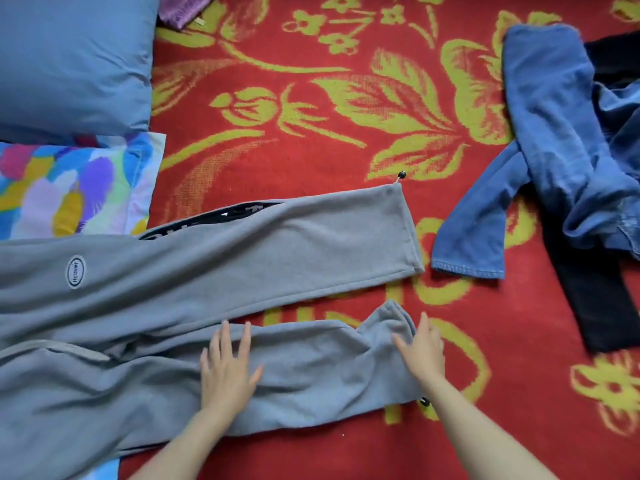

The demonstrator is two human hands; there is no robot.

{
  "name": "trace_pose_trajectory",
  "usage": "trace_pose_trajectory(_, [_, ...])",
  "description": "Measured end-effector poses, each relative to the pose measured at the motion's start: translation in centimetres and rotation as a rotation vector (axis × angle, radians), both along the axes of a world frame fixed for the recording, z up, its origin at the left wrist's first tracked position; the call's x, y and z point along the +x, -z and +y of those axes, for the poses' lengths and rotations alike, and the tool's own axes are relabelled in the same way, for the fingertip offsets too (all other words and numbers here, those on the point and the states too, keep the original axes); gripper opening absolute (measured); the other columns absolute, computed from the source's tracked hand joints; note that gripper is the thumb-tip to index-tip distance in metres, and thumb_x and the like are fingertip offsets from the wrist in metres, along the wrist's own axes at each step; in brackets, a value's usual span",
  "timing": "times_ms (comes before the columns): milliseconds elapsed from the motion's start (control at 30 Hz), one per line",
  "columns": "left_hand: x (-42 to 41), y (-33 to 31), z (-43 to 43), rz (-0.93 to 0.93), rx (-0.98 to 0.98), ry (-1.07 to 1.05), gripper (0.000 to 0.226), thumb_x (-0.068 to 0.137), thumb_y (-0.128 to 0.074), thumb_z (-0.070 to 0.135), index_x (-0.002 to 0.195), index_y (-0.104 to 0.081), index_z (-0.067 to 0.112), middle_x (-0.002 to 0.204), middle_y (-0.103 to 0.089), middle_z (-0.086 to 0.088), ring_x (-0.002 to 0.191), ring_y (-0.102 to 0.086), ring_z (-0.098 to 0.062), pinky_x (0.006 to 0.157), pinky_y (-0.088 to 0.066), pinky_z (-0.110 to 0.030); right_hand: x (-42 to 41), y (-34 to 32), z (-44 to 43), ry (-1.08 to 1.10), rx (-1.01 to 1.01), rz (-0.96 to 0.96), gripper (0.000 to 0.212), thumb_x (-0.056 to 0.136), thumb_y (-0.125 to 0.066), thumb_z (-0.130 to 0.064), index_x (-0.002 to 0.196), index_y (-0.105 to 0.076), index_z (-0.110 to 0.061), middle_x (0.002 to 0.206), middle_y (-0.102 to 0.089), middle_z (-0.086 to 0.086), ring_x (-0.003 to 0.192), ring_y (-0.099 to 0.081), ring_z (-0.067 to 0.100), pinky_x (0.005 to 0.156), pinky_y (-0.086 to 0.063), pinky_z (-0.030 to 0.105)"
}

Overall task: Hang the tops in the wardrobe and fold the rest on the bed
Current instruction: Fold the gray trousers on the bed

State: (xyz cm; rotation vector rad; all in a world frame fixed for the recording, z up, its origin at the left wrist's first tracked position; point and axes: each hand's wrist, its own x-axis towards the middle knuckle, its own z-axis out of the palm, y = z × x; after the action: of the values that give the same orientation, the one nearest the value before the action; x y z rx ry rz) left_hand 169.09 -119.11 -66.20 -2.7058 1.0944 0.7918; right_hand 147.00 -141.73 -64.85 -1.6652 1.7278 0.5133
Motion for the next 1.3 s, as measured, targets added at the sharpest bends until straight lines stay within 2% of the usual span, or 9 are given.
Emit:
trace_pose_trajectory(133, [-4.8,1.1,4.5,0.175,0.158,0.033,0.123,0.018,-0.094,0.041,0.127,-0.044,0.016,0.123,-0.053,-0.032,0.11,-0.04,-0.044,0.068,-0.049,-0.062,-3.1,1.3,5.2,0.055,0.064,-0.019,0.095,0.082,-0.069,-0.032,0.15,-0.006,-0.014,0.149,-0.026,0.015,0.133,-0.032,0.036,0.103,-0.033,0.043])
trace_pose_trajectory(233, [-5.9,1.9,6.1,0.161,0.257,0.064,0.121,0.009,-0.093,0.043,0.122,-0.061,0.017,0.121,-0.056,-0.03,0.103,-0.053,-0.052,0.063,-0.049,-0.064,-4.2,2.4,5.5,0.157,0.051,-0.002,0.075,0.084,-0.065,-0.017,0.146,-0.023,-0.008,0.143,-0.041,0.017,0.127,-0.043,0.036,0.1,-0.037,0.041])
trace_pose_trajectory(300, [-5.9,1.0,5.7,0.093,0.286,0.082,0.118,0.033,-0.092,0.044,0.139,-0.046,0.022,0.141,-0.04,-0.027,0.118,-0.046,-0.052,0.082,-0.047,-0.063,-4.8,2.3,4.5,0.151,0.012,0.02,0.04,0.086,-0.058,-0.016,0.124,-0.052,-0.005,0.123,-0.058,0.02,0.114,-0.054,0.038,0.092,-0.042,0.039])
trace_pose_trajectory(400, [-5.8,0.6,6.3,-0.031,0.309,0.1,0.103,0.083,-0.062,0.046,0.14,0.023,0.03,0.156,0.012,-0.016,0.143,-0.002,-0.04,0.111,-0.02,-0.05,-6.5,0.8,2.3,0.194,-0.115,-0.037,0.022,0.089,-0.054,-0.017,0.104,-0.064,-0.004,0.107,-0.065,0.022,0.102,-0.058,0.039,0.081,-0.042,0.036])
trace_pose_trajectory(567, [-6.6,-0.1,7.2,-0.078,0.354,0.13,0.088,0.093,-0.049,0.027,0.143,0.023,0.033,0.157,0.009,-0.014,0.142,0.001,-0.04,0.111,-0.017,-0.051,-11.9,-1.8,0.5,0.268,-0.223,-0.151,0.011,0.088,-0.05,-0.017,0.08,-0.056,-0.011,0.095,-0.062,0.024,0.09,-0.055,0.038,0.071,-0.038,0.038])
trace_pose_trajectory(733, [-9.4,0.1,8.7,0.062,0.396,0.241,0.077,0.095,-0.037,0.016,0.147,0.017,0.032,0.156,0.016,-0.014,0.142,0.008,-0.041,0.111,-0.011,-0.056,-15.0,-0.7,2.3,0.324,-0.259,-0.02,0.026,0.093,-0.047,-0.012,0.115,-0.054,-0.002,0.114,-0.058,0.029,0.107,-0.051,0.044,0.083,-0.039,0.042])
trace_pose_trajectory(900, [-10.7,0.6,11.2,0.09,0.405,0.217,0.081,0.094,-0.045,0.04,0.148,0.015,0.026,0.152,0.023,-0.018,0.142,0.013,-0.039,0.112,-0.005,-0.058,-12.6,-0.6,6.0,-0.091,-0.245,0.219,0.062,0.091,-0.054,-0.031,0.144,-0.028,-0.014,0.14,-0.034,0.022,0.127,-0.033,0.038,0.099,-0.034,0.046])
trace_pose_trajectory(1100, [-9.8,-0.3,11.1,0.047,0.403,0.193,0.089,0.091,-0.049,0.045,0.147,0.018,0.028,0.154,0.02,-0.019,0.143,0.014,-0.035,0.113,-0.006,-0.052,-7.8,0.6,10.4,-0.842,-0.114,0.035,0.058,0.094,-0.046,-0.026,0.148,-0.024,-0.022,0.155,-0.012,0.017,0.142,-0.015,0.031,0.106,-0.028,0.042])
trace_pose_trajectory(1300, [-5.8,-1.5,14.3,0.068,0.418,0.103,0.074,0.094,-0.038,0.051,0.149,0.009,0.032,0.156,0.017,-0.01,0.144,0.008,-0.031,0.114,-0.006,-0.05,-5.2,1.1,12.0,-0.928,0.111,0.19,0.032,0.096,-0.035,-0.025,0.125,-0.046,-0.014,0.131,-0.04,0.011,0.123,-0.039,0.03,0.095,-0.037,0.036])
